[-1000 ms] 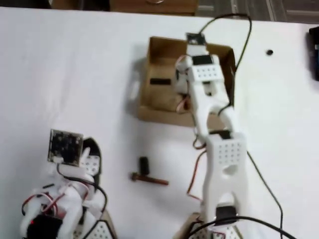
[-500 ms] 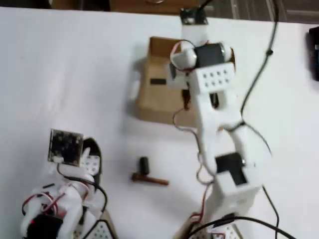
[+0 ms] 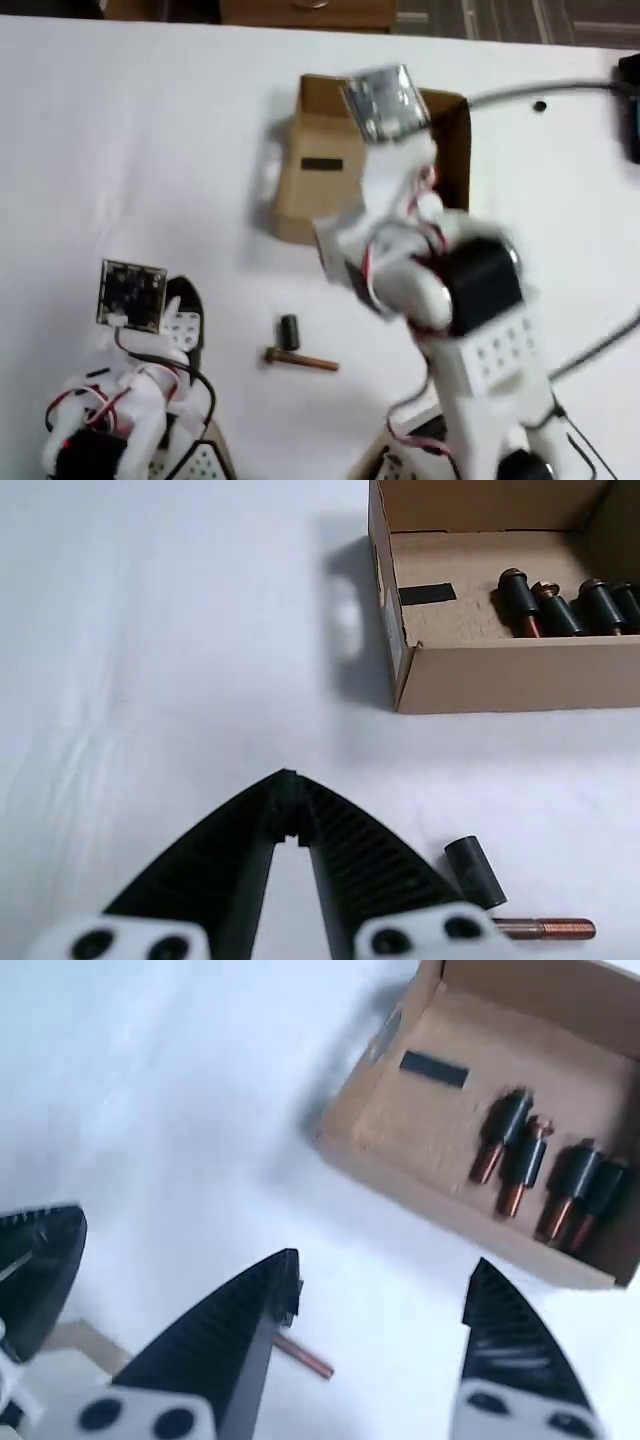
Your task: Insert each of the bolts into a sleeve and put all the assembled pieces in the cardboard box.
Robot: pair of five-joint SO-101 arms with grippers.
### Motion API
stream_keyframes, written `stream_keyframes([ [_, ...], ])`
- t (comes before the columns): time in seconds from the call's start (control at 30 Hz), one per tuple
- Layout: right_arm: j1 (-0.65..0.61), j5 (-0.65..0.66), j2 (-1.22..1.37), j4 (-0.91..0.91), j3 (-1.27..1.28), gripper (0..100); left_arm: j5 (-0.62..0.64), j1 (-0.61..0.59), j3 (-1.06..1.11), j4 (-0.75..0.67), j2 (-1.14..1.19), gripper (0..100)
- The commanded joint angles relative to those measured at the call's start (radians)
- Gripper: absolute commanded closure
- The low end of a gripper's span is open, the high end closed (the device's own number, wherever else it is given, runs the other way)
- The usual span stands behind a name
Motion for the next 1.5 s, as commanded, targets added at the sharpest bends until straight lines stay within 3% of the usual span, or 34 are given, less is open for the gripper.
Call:
stream_keyframes([
  [0.0,-0.008,-0.011,-0.134,0.019,0.175,74.3,0.002,-0.009,-0.002,-0.002,-0.023,98],
  [0.23,-0.051,-0.015,-0.334,0.018,0.525,74.3,0.002,-0.009,-0.002,-0.003,-0.023,98],
  [0.5,-0.191,-0.222,-0.432,-0.036,0.649,74.5,0.002,-0.011,-0.002,-0.003,-0.023,98],
  [0.67,-0.243,-0.497,-0.427,-0.191,0.735,82.4,0.002,-0.011,-0.002,-0.003,-0.023,98],
  [0.77,-0.332,-0.466,-0.427,-0.312,0.852,85.8,0.002,-0.011,-0.002,-0.003,-0.023,98],
  [0.9,-0.438,-0.400,-0.404,-0.420,0.914,79.0,0.002,-0.012,-0.002,-0.003,-0.023,98],
  [1.03,-0.438,-0.399,-0.275,-0.498,0.918,69.4,0.002,-0.069,-0.002,-0.003,-0.023,98],
  [1.27,-0.438,-0.408,0.019,-0.624,0.884,74.5,0.002,-0.091,-0.002,-0.002,-0.023,98],
  [1.47,-0.377,-0.413,0.185,-0.700,0.875,73.0,0.002,-0.091,-0.007,0.002,-0.023,98],
])
